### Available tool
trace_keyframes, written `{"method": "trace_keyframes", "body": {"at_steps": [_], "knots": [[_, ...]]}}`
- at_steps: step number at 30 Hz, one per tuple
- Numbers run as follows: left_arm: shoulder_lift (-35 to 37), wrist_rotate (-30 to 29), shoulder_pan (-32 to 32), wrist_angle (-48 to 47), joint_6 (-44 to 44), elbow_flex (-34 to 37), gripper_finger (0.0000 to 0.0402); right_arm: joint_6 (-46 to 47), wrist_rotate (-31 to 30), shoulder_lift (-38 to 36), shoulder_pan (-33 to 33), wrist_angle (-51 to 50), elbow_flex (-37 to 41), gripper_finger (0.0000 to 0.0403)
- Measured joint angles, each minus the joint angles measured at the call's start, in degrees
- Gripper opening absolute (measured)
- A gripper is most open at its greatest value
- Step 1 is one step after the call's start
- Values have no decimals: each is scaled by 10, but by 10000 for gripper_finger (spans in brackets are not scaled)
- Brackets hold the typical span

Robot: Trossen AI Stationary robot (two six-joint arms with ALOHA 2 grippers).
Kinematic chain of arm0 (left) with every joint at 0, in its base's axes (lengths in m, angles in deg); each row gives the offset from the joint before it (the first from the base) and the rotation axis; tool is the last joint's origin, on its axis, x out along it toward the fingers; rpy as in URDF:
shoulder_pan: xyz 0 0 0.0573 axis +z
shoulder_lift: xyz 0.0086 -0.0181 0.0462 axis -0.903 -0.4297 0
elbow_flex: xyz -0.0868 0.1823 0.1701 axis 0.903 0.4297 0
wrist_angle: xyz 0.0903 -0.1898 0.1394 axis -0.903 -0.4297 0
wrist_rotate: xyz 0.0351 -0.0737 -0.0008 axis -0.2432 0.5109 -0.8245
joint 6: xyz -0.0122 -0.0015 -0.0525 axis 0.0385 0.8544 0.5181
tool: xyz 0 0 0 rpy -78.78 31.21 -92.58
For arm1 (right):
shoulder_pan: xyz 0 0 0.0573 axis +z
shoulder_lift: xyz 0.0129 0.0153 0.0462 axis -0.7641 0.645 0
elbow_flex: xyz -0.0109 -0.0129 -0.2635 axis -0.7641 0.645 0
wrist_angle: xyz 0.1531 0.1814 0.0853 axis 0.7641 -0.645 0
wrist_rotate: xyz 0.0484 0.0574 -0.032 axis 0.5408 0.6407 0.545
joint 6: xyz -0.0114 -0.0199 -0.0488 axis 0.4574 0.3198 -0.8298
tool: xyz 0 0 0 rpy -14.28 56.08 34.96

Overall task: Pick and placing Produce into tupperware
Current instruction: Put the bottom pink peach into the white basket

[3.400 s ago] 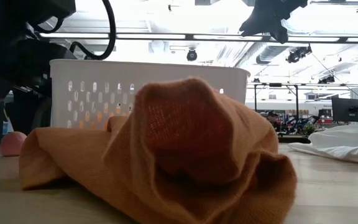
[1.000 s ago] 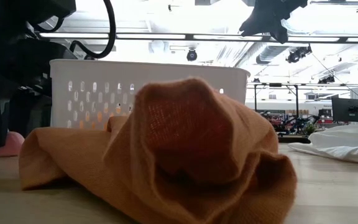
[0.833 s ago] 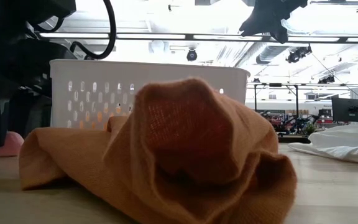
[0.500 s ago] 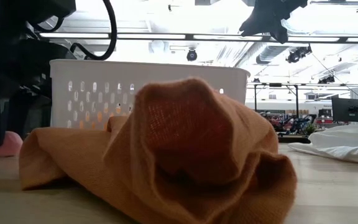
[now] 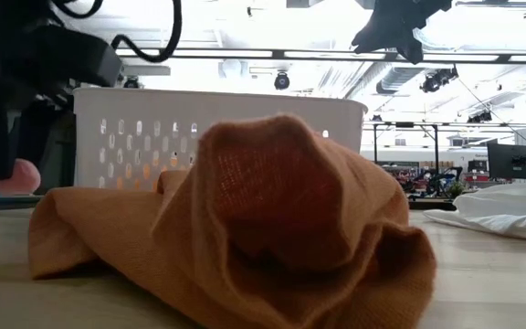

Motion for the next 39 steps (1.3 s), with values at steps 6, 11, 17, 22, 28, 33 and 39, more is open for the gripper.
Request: {"method": "trace_keyframes", "body": {"at_steps": [6,11,17,22,28,33,39], "knots": [[0,-1,0,-38,0,-40,127,-2,0,0,0,0,0,62],[0,-5,0,-71,-1,-79,127,-4,0,0,0,0,0,62],[0,-24,0,-141,-2,-142,127,-5,0,0,0,0,0,62],[0,-61,0,-199,-2,-205,127,-5,0,0,0,0,0,62],[4,-117,0,-259,-2,-268,127,-10,0,0,0,2,0,62],[11,-155,0,-290,0,-314,127,-11,0,0,0,4,0,62],[21,-205,0,-321,13,-372,127,-11,0,0,0,8,0,62]]}}
